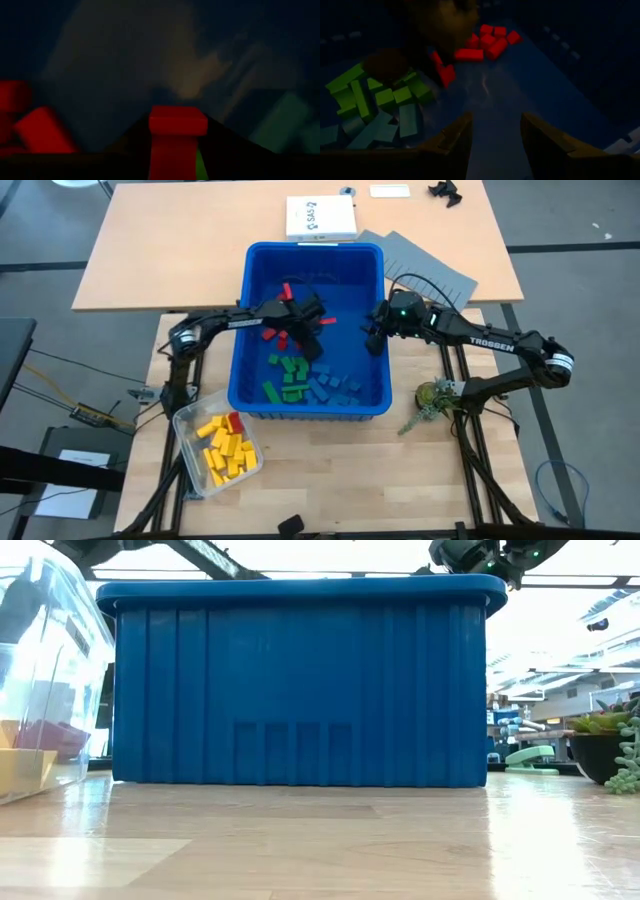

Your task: Sort Items/Unsort Items

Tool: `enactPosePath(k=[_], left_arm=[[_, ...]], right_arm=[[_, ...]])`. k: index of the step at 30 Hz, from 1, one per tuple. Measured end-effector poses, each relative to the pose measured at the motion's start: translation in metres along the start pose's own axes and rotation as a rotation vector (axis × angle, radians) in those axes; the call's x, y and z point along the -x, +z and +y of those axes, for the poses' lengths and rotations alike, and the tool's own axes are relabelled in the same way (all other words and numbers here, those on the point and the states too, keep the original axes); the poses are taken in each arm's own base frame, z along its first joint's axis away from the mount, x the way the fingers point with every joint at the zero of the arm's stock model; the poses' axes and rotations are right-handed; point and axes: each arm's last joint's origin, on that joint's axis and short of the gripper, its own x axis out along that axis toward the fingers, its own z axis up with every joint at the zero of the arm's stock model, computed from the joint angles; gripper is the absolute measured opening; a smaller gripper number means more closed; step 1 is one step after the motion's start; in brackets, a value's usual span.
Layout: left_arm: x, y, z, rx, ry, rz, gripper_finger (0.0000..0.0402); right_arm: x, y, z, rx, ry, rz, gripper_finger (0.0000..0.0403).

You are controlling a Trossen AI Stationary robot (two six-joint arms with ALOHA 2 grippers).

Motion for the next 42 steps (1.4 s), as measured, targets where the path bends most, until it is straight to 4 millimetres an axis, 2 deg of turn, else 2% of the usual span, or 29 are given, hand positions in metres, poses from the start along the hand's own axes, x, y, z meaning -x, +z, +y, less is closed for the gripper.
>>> enactPosePath(k=[5, 9, 14, 19, 24, 29, 33, 37, 42], left_arm=[[0.066, 0.001, -0.012, 0.006, 0.051, -0.116, 0.0139], [0.122, -0.008, -0.027, -0.004, 0.060, -0.201, 0.0139], [0.182, -0.033, -0.044, -0.001, 0.024, -0.265, 0.0139], [0.221, -0.065, -0.058, 0.049, -0.015, -0.215, 0.0139], [0.244, -0.101, -0.071, 0.100, 0.006, -0.098, 0.0139], [0.253, -0.134, -0.087, 0.154, -0.013, -0.039, 0.0139], [0.251, -0.165, -0.096, 0.209, -0.045, -0.008, 0.0139], [0.241, -0.195, -0.106, 0.229, -0.094, 0.049, 0.0139], [0.234, -0.219, -0.116, 0.211, -0.148, 0.057, 0.0139]], right_arm=[[0.000, 0.000, 0.000, 0.001, 0.000, 0.001, 0.0164], [0.000, 0.000, 0.000, 0.001, 0.000, 0.001, 0.0165], [0.000, 0.000, 0.000, 0.000, 0.000, 0.001, 0.0162], [0.000, 0.001, 0.000, -0.002, -0.001, -0.006, 0.0162], [0.000, 0.003, 0.000, -0.004, -0.003, -0.032, 0.0160], [0.000, 0.006, 0.000, -0.014, -0.005, -0.063, 0.0162], [0.000, 0.007, -0.001, -0.018, -0.006, -0.076, 0.0162], [0.000, 0.007, -0.001, -0.017, -0.006, -0.076, 0.0162], [0.000, 0.007, 0.000, -0.017, -0.006, -0.076, 0.0162]])
